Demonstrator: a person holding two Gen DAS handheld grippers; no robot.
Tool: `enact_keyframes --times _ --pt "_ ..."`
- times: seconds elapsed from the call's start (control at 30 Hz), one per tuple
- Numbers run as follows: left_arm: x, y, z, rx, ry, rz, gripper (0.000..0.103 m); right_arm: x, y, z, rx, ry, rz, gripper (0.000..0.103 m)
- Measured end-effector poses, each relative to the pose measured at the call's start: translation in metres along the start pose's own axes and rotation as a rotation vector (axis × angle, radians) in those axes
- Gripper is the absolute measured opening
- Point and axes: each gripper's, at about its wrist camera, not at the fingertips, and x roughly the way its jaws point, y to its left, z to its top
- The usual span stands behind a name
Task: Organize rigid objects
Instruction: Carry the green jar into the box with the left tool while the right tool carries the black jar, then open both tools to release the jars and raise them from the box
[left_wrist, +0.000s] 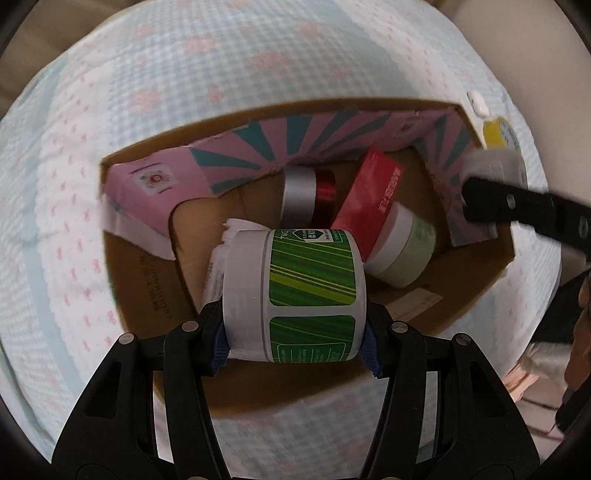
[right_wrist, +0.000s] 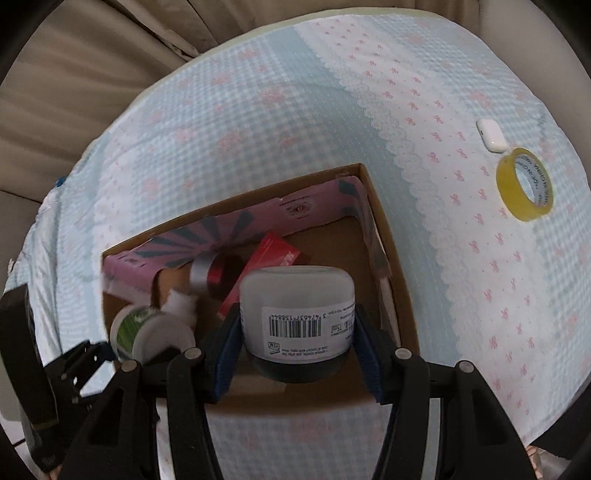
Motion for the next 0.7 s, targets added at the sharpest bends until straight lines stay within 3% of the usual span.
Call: enact_keyframes --times 0.37,0.4,0.43,0.47,0.5,0.57,0.7 --pt "0.025 -0.011 0.007 0.039 0.058 0.011 0.053 0.038 -0.001 0.017 -0.01 0.044 -0.054 0.052" --pt "0.025 -0.011 0.008 0.03 0.061 0.001 0.064 0.04 -0.001 0.018 -0.005 0.047 -0.05 0.054" --pt "0.023 -0.01 0.008 0.019 0.053 -0.011 0.102 0.04 -0.002 0.018 0.002 0.042 -0.04 0.057" --pt "0.018 -0.009 0.008 0.007 0.032 -0.019 0.101 0.038 -0.003 0.018 0.007 0.028 -0.031 0.075" --pt "0.015 -0.008 0.007 -0.003 0.011 -0.028 0.103 0.036 -0.004 0.018 0.007 0.011 -0.027 0.1" --pt "0.012 -0.007 0.006 -0.011 -0.003 -0.028 0.103 0.031 -0.003 0.017 -0.011 -0.001 0.009 0.103" --pt "0.013 -0.004 0.0 -0.027 -0.011 -0.006 0.103 0.024 -0.002 0.015 -0.042 -0.02 -0.001 0.103"
